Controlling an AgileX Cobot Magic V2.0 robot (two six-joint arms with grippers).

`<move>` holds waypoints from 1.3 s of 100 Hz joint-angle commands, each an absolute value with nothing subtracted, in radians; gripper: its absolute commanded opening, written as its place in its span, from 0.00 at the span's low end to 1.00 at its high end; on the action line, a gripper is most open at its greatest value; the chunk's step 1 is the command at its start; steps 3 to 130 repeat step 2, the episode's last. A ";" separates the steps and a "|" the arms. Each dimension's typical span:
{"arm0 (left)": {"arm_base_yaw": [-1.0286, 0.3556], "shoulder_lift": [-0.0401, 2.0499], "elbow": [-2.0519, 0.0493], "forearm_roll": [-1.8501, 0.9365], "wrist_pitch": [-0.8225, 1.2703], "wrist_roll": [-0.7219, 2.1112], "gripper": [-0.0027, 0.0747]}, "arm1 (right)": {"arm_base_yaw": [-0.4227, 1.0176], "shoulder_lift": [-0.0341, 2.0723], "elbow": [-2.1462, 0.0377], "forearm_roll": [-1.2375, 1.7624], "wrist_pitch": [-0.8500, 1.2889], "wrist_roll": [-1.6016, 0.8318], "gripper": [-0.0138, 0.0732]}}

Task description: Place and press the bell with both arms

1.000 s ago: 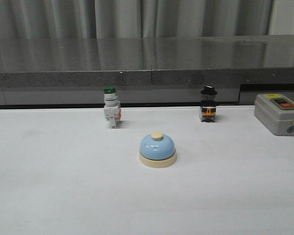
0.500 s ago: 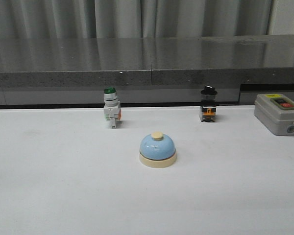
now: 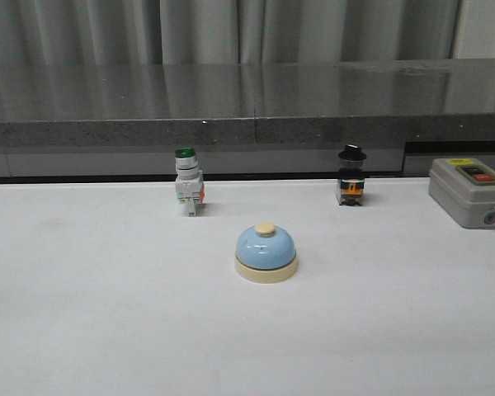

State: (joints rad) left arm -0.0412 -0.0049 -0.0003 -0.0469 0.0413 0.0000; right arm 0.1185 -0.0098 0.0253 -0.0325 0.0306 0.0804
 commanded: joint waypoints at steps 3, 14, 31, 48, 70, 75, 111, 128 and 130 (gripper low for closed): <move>-0.039 -0.034 0.043 -0.049 -0.039 -0.015 0.01 | 0.111 -0.024 0.012 -0.043 -0.057 0.073 0.09; -0.039 -0.034 0.043 -0.049 -0.039 -0.015 0.01 | 0.111 -0.024 0.012 -0.043 -0.057 0.073 0.09; -0.039 -0.034 0.043 -0.049 -0.039 -0.015 0.01 | 0.111 -0.024 0.012 -0.043 -0.057 0.073 0.09; -0.039 -0.034 0.043 -0.049 -0.039 -0.015 0.01 | 0.111 -0.024 0.012 -0.043 -0.057 0.073 0.09; -0.039 -0.034 0.043 -0.049 -0.039 -0.015 0.01 | 0.111 -0.024 0.012 -0.043 -0.057 0.073 0.09; -0.039 -0.034 0.043 -0.049 -0.039 -0.015 0.01 | 0.111 -0.024 0.012 -0.043 -0.057 0.073 0.09; -0.039 -0.034 0.043 -0.049 -0.039 -0.015 0.01 | 0.111 -0.024 0.012 -0.043 -0.057 0.073 0.09; -0.039 -0.034 0.043 -0.049 -0.039 -0.015 0.01 | 0.111 -0.024 0.012 -0.043 -0.057 0.073 0.09; -0.039 -0.034 0.043 -0.049 -0.039 -0.015 0.01 | 0.111 -0.024 0.012 -0.043 -0.057 0.073 0.09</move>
